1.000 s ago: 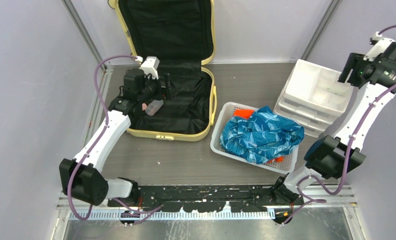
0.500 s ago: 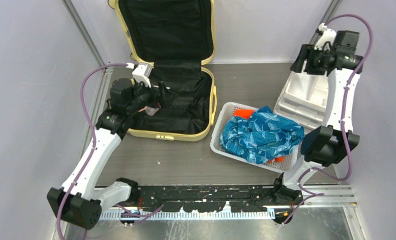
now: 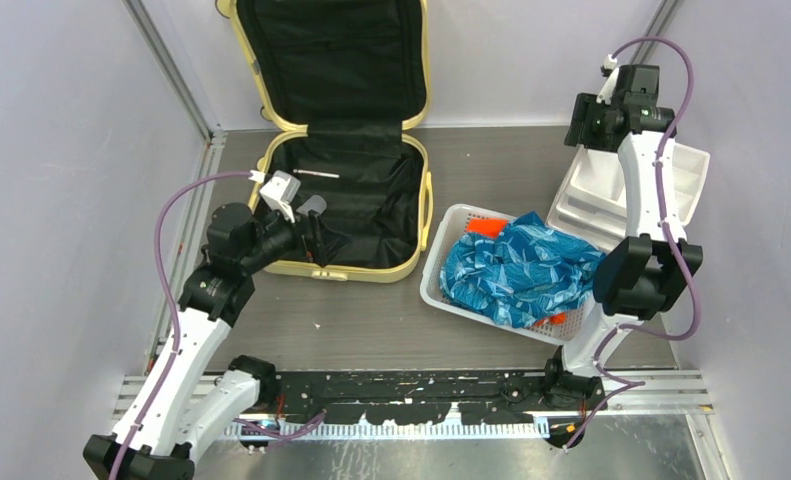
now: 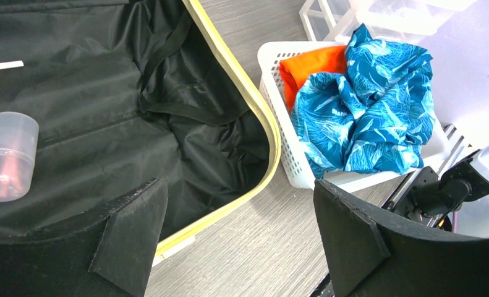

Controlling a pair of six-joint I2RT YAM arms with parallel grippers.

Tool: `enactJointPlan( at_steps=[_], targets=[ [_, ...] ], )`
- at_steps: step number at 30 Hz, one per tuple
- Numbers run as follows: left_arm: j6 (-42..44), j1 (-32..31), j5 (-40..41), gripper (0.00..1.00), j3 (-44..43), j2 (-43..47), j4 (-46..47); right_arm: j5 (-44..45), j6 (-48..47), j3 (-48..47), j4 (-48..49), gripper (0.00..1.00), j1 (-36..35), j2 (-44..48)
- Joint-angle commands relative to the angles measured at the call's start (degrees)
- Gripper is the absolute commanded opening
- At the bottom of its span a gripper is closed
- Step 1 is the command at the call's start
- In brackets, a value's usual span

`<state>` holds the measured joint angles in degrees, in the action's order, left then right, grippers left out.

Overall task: Open, take out, and arrange the luggage
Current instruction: Move the storage box to the center of the board.

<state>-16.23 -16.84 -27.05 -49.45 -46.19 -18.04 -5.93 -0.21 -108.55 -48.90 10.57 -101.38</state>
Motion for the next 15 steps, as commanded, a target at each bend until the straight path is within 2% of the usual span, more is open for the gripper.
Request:
enactJointPlan(
  at_steps=[1, 4, 9, 15],
  targets=[
    [0.5, 0.2, -0.5, 0.89, 1.1, 2.8, 1.2, 8.3, 1.6, -2.1, 2.3, 0.63, -1.1, -1.4],
    [0.6, 0.2, -0.6, 0.89, 2.3, 3.7, 2.5, 10.6, 0.9, -3.2, 3.0, 0.62, -1.2, -2.8],
    [0.8, 0.2, -1.1, 0.9, 2.9, 2.4, 4.5, 11.1, 0.6, -5.8, 3.2, 0.48, -2.0, -6.5],
    [4.3, 0.0, -2.0, 0.9, 0.1, 1.4, 1.6, 13.4, -4.4, -7.2, 3.2, 0.2, -5.0, -7.3]
  ],
)
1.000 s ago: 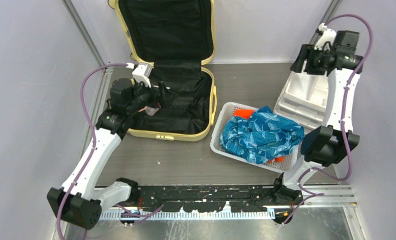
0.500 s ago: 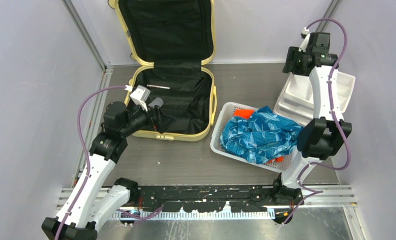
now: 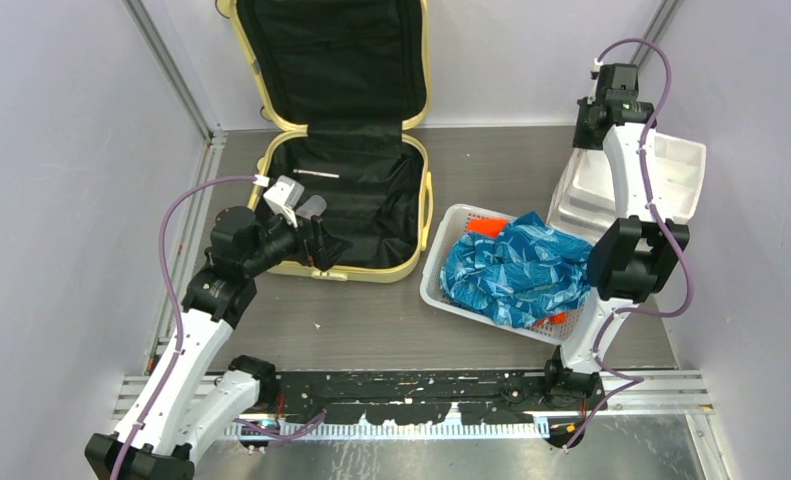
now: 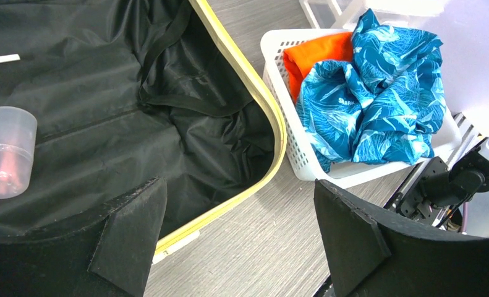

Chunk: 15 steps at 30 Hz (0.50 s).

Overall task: Open, take out, and arrange the luggage
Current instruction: Move the storage box to the center of the board.

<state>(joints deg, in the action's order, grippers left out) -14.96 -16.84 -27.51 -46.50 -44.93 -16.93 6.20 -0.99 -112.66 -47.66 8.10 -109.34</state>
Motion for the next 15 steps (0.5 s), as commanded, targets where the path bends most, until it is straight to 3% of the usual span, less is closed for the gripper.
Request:
enactJointPlan(
  at_steps=[1, 4, 8, 15],
  targets=[
    [3.3, -0.1, -1.4, 0.9, -2.9, 0.1, 0.0, 1.3, -4.3, -3.2, 2.0, 0.16, -2.9, 0.8],
    [2.9, -0.1, -1.4, 0.9, -2.5, 0.5, 0.4, 0.3, -6.7, -4.5, 2.1, 0.09, -4.0, 0.7],
    [1.8, -0.1, -1.3, 0.9, -2.0, 0.8, 1.3, -1.9, -8.8, -9.2, 1.6, 0.06, -4.7, -1.5],
    [0.9, 0.0, 0.0, 0.9, -2.1, -0.7, 2.0, -15.5, -13.8, -17.4, 0.0, 0.05, -4.8, -7.3]
  ],
)
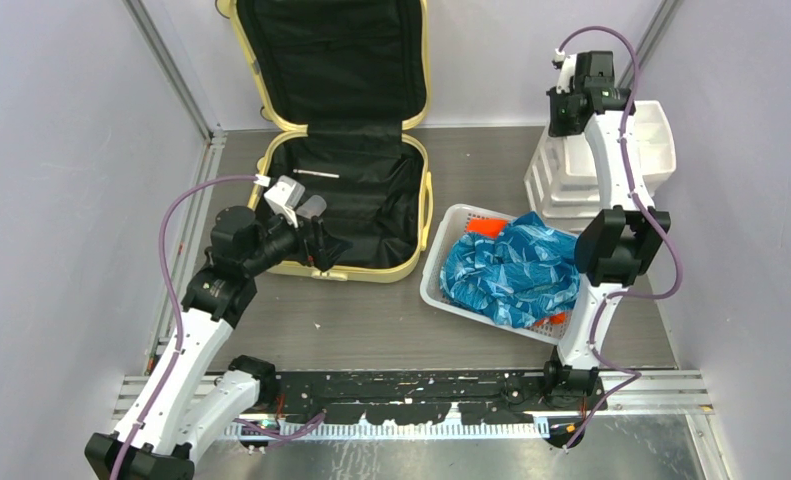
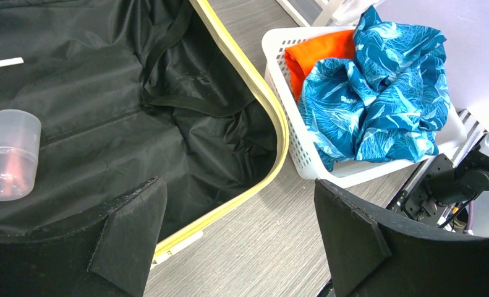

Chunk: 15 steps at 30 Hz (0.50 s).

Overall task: Open, take out, and arrange the luggage
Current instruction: Move the storage box to the center of the board.

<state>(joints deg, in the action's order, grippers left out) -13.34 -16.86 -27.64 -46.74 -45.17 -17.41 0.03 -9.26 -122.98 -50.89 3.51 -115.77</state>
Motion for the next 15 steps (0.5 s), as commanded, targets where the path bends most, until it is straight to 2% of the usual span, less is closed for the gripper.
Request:
enactJointPlan(
  at_steps=[1, 4, 8, 11, 15],
  targets=[
    [-0.9, 0.0, 0.3, 0.9, -2.0, -0.8, 2.5, -11.1, -6.6, -8.5, 2.4, 0.05, -0.3, -1.7],
    [-1.7, 0.0, 0.6, 0.9, -2.4, -1.7, 2.8, -14.3, -7.4, -12.4, 1.3, 0.08, -0.3, -4.3],
    [-3.8, 0.0, 0.4, 0.9, -2.5, -2.0, 3.6, -16.2, -9.4, -14.6, 0.2, 0.16, -0.3, -6.1],
    [-5.7, 0.0, -1.0, 0.9, -3.4, -1.8, 4.2, -16.5, -11.4, -15.2, -1.3, 0.35, -0.2, -5.5],
    [-7.4, 0.0, -1.9, 0.9, -3.9, -0.6, 4.6, -16.7, -12.5, -13.9, -2.6, 0.58, 0.2, 0.0]
  ],
)
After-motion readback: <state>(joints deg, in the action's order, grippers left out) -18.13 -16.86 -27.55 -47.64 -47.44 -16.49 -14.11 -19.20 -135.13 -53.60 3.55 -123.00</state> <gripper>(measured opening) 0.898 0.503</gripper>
